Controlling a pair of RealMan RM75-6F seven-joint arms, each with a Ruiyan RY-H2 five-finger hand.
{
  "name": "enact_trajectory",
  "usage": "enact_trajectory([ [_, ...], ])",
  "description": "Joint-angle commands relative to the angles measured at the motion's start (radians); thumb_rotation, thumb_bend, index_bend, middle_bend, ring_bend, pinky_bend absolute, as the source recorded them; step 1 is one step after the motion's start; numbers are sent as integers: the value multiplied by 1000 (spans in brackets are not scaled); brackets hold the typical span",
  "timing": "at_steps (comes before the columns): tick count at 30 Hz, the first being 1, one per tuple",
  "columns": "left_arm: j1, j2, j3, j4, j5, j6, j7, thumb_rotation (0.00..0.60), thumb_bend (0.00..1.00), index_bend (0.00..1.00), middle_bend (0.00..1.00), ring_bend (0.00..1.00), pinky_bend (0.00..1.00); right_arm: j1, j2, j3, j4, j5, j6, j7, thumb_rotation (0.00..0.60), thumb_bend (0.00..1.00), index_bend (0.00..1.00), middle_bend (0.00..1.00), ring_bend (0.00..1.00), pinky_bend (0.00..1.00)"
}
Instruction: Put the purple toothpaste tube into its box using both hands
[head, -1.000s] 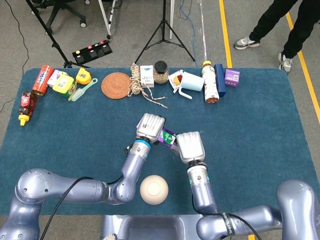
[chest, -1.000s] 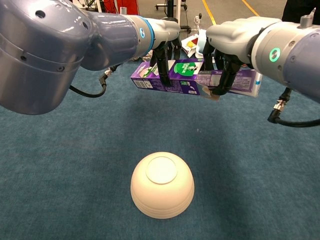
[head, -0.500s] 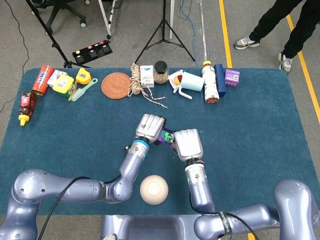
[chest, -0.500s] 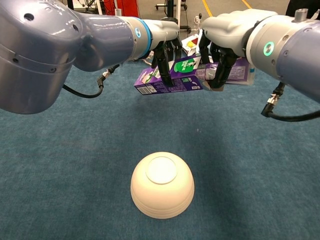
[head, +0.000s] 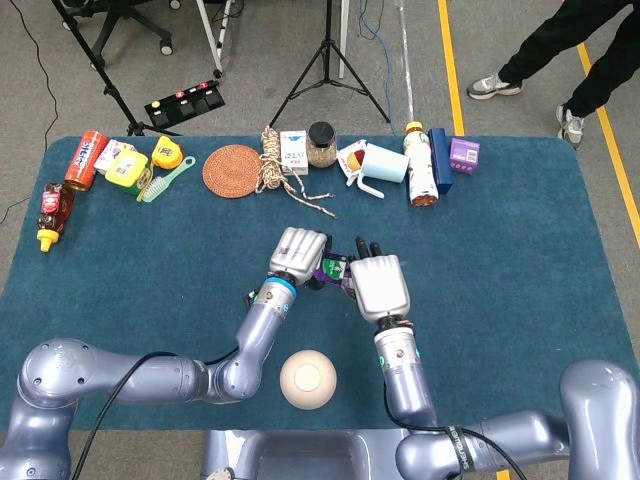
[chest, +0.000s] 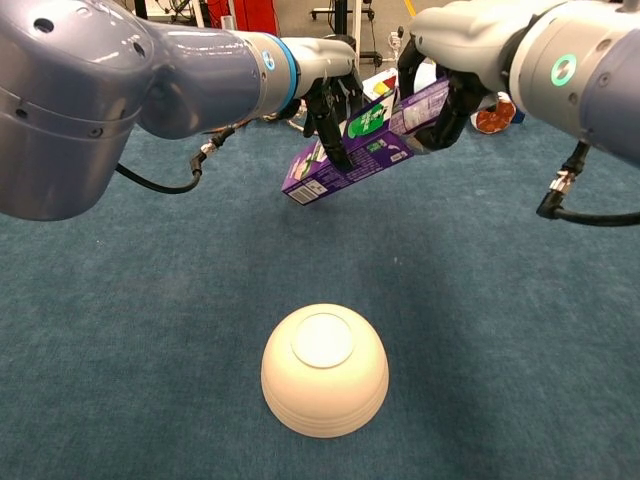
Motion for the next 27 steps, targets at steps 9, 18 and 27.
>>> enact_trajectory([
  [9, 10, 15, -4, -2, 14, -12, -39, 600, 253, 618, 568, 592, 820, -17, 99, 65, -130, 38, 61, -26, 600, 395, 138, 105, 159, 515],
  [18, 9, 22, -11, -10, 29, -18, -70, 600, 253, 618, 568, 592, 820, -44, 209, 91, -231, 63, 71, -9, 600, 393, 124, 94, 147, 511],
  [27, 39, 29, -19, -14, 121, -40, -174, 600, 253, 618, 569, 592, 820, -69, 272, 63, -152, 12, 87, 19, 600, 392, 124, 101, 153, 514],
])
